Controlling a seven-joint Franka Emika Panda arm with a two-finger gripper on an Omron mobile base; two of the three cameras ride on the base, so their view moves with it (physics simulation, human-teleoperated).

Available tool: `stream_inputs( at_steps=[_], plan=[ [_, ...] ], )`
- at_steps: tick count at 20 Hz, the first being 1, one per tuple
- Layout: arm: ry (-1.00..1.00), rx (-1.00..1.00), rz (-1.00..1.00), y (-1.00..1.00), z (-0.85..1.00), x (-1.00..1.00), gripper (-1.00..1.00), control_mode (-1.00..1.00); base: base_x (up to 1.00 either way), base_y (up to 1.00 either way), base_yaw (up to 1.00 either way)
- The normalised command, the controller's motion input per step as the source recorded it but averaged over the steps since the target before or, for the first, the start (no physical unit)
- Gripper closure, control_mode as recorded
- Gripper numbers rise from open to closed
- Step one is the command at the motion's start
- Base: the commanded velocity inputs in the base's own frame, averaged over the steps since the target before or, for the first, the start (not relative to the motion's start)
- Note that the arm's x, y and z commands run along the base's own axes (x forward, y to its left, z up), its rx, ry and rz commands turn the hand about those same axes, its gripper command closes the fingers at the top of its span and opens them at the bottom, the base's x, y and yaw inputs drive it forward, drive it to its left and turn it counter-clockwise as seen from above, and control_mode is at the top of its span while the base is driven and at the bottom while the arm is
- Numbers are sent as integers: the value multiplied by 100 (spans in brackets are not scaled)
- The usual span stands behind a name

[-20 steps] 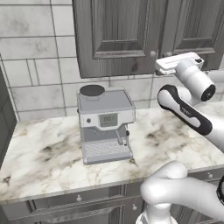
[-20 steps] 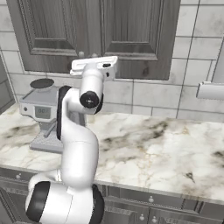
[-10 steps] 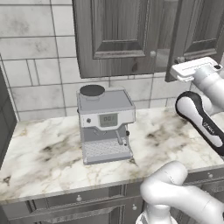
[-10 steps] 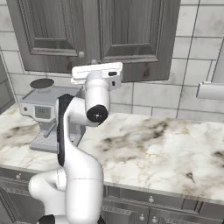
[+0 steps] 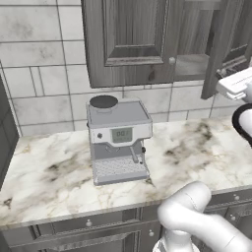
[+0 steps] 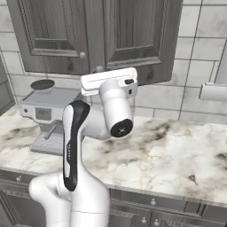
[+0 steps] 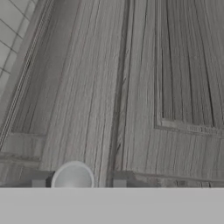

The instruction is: Get the candle and the liquor from the cabinet and move them to the dining counter.

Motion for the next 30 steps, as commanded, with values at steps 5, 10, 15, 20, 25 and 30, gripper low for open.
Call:
stream_inputs(
  at_steps=[5,10,15,20,25,30],
  plan=[
    [-1,0,6,-45,-2,-57,-100,-100,0,0,0],
    [-9,0,0,3,-17,-76,-100,-100,0,0,0],
    [-19,-8,-1,39,0,-91,-100,-100,0,0,0],
    [-15,-17,-5,91,3,-51,-100,-100,0,0,0],
    [-4,-24,-17,100,-8,0,-100,-100,0,0,0],
    [7,-20,-30,99,-36,37,-100,-100,0,0,0]
  ],
)
